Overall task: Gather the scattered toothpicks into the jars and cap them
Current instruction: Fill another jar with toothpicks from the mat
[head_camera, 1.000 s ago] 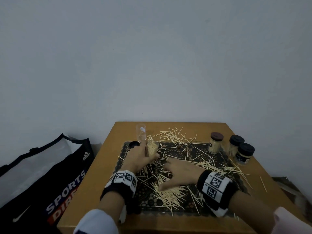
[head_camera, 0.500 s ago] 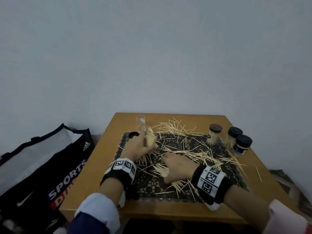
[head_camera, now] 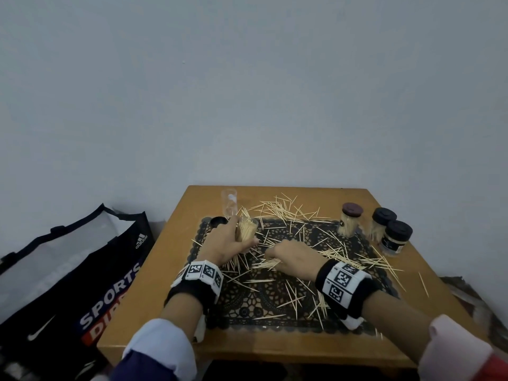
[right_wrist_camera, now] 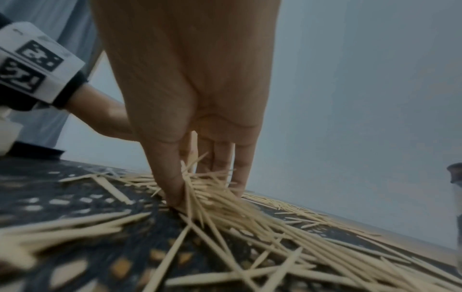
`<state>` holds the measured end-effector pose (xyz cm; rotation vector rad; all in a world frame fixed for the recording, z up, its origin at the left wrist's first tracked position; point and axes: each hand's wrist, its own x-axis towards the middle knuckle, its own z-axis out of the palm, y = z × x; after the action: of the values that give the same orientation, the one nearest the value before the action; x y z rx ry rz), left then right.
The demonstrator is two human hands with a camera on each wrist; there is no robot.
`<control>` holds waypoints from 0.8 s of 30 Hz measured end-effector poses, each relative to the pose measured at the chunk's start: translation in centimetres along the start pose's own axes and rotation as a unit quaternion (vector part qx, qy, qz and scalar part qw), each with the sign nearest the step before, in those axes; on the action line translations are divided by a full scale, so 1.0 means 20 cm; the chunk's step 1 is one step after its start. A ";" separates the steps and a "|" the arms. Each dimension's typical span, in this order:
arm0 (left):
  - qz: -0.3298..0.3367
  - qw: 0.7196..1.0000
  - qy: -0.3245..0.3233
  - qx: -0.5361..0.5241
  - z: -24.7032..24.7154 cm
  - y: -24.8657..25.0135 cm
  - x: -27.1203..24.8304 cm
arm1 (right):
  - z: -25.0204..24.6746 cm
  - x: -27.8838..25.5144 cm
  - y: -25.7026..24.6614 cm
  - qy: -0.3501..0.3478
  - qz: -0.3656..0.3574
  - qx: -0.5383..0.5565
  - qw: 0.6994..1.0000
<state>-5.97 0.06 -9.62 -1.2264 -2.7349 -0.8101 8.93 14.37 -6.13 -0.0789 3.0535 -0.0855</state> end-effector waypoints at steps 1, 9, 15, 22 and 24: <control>-0.001 1.000 -0.002 0.000 0.00 0.00 0.00 | 0.00 0.01 0.01 0.004 0.008 0.019 1.000; -0.004 1.000 -0.014 -0.004 -0.01 0.01 0.00 | -0.03 0.07 0.11 0.017 0.107 0.211 0.971; -0.004 1.000 -0.007 -0.016 -0.01 0.01 0.00 | -0.06 0.12 0.15 0.051 0.156 0.277 0.947; 0.015 0.999 -0.020 -0.044 0.00 0.00 -0.01 | -0.10 0.18 0.19 0.096 0.175 0.462 0.864; 0.019 0.998 -0.035 -0.048 0.00 0.01 -0.01 | -0.12 0.18 0.18 0.120 0.172 0.513 0.832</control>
<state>-5.75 0.08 -9.65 -1.3449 -2.7464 -0.9211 4.96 17.86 -4.21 0.5766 2.7110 -1.7433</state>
